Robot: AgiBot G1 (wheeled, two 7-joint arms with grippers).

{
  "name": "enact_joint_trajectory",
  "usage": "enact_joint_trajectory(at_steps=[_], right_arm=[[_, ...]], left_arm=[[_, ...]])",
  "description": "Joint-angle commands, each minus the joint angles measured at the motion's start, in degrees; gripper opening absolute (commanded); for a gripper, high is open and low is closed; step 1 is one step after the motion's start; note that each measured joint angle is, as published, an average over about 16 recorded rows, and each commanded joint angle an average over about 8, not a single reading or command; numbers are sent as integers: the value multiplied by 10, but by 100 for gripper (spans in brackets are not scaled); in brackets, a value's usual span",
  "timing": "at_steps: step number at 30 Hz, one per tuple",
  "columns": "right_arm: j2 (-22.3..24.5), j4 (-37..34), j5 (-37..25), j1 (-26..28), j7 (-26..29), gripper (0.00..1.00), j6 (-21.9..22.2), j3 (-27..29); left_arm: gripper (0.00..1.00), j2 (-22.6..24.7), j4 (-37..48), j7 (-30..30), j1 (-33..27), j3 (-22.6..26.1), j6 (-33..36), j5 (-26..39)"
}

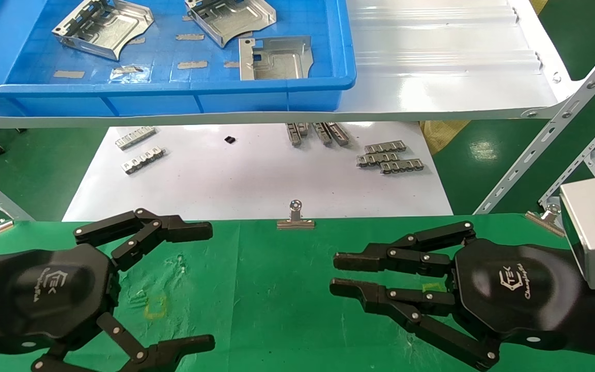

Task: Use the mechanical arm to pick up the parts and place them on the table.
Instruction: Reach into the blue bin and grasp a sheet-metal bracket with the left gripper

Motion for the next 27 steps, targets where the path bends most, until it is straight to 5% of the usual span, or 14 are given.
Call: enact_joint_trajectory(at_steps=[1,21,27], right_arm=[[0,0,0,0,0,0,0,0],[0,0,0,0,0,2,0,0],[0,0,0,0,0,71,0,0]], left_arm=[[100,0,0,0,0,0,0,0],[100,0,0,0,0,0,0,0],[100,11,5,0,-22,-1,-11,5]])
